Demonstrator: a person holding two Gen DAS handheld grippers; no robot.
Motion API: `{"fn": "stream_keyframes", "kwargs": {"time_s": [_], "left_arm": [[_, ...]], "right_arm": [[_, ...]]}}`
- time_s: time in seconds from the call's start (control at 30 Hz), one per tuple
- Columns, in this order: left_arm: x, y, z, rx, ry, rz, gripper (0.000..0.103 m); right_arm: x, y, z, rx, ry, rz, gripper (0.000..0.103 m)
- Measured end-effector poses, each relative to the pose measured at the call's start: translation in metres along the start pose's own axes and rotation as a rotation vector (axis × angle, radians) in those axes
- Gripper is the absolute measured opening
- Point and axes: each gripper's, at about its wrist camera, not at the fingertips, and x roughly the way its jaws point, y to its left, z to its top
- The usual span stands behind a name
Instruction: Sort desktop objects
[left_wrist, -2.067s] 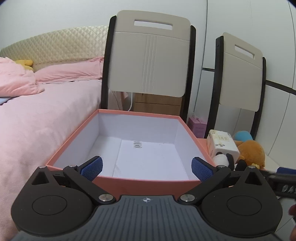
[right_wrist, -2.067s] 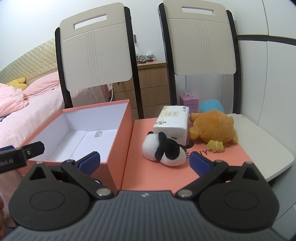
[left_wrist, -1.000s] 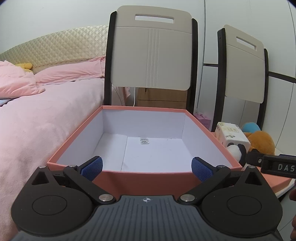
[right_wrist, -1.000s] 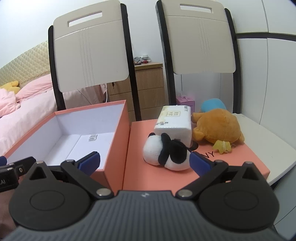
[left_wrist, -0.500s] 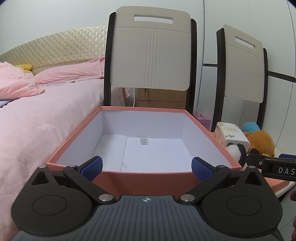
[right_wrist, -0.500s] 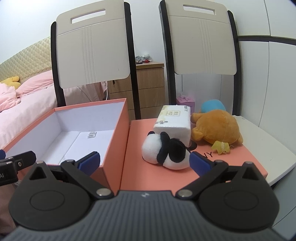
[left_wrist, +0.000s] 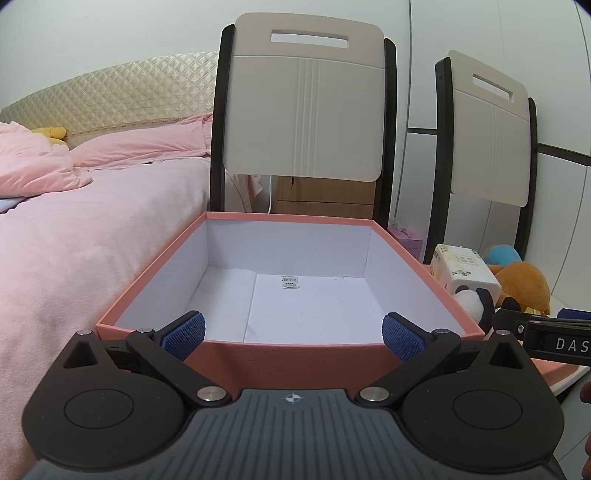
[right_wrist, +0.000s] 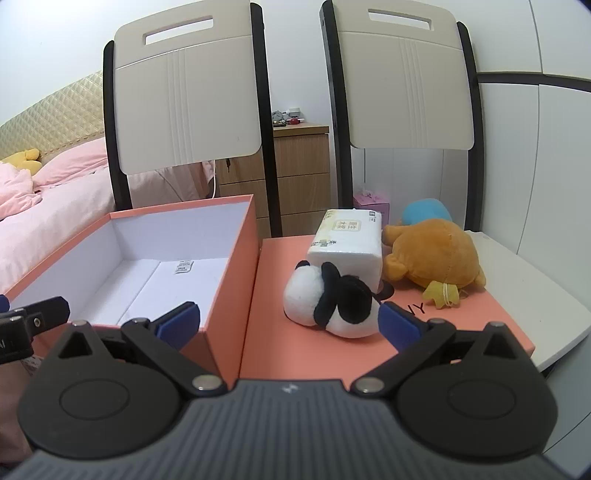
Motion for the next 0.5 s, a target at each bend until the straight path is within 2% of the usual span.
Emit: {"fn": "stream_keyframes", "kwargs": {"time_s": [0.5], "left_arm": [[-0.0022,0.0009,-0.0021,-0.002,-0.017,-0.008,0.103]], "right_arm": [[-0.0026,-0.0028,0.0003,-0.012,-0.003,0.006,0.103]]}}
